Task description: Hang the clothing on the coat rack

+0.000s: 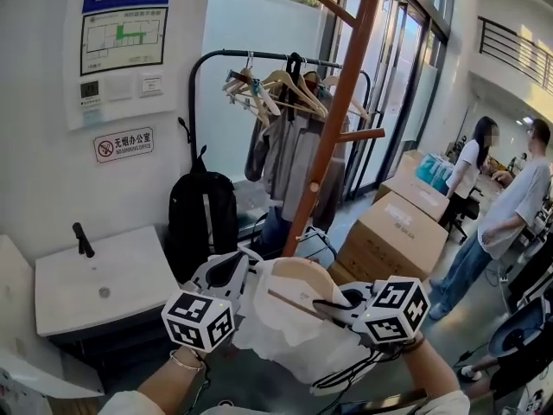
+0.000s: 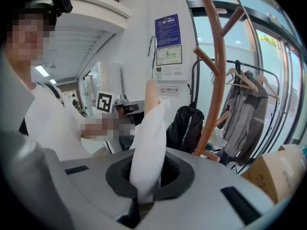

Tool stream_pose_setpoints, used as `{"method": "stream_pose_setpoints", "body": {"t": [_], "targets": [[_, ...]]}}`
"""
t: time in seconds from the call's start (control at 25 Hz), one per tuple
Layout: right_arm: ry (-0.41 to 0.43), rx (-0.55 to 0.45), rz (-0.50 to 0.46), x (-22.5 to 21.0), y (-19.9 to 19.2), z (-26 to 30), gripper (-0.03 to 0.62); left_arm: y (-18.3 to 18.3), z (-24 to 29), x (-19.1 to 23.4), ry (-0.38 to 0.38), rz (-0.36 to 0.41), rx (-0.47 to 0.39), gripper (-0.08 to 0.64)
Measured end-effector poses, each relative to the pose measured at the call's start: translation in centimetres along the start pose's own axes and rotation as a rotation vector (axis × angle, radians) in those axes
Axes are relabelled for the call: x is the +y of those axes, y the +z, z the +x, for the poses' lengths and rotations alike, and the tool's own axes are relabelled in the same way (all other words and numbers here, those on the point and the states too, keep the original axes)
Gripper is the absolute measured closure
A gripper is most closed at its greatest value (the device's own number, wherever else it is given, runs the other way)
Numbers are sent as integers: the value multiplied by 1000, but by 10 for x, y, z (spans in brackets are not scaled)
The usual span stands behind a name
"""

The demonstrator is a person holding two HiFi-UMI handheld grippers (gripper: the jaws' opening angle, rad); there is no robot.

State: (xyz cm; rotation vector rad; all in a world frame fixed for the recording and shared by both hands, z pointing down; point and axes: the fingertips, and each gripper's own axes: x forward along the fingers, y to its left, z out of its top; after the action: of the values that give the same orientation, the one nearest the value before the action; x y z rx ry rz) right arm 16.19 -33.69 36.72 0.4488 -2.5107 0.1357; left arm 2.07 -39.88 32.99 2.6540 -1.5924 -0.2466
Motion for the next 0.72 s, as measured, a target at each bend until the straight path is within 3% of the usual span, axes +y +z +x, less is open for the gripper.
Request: {"method": "stream_pose_setpoints", "body": {"t": [0.4,0.72], "targets": [[23,-21,-79,6,69,-39,568,95,-6,-11,-23,129,-75,552],[8,-51,50,13,133,-43,568,157,-2,-6,-24,214,-114,552]]}}
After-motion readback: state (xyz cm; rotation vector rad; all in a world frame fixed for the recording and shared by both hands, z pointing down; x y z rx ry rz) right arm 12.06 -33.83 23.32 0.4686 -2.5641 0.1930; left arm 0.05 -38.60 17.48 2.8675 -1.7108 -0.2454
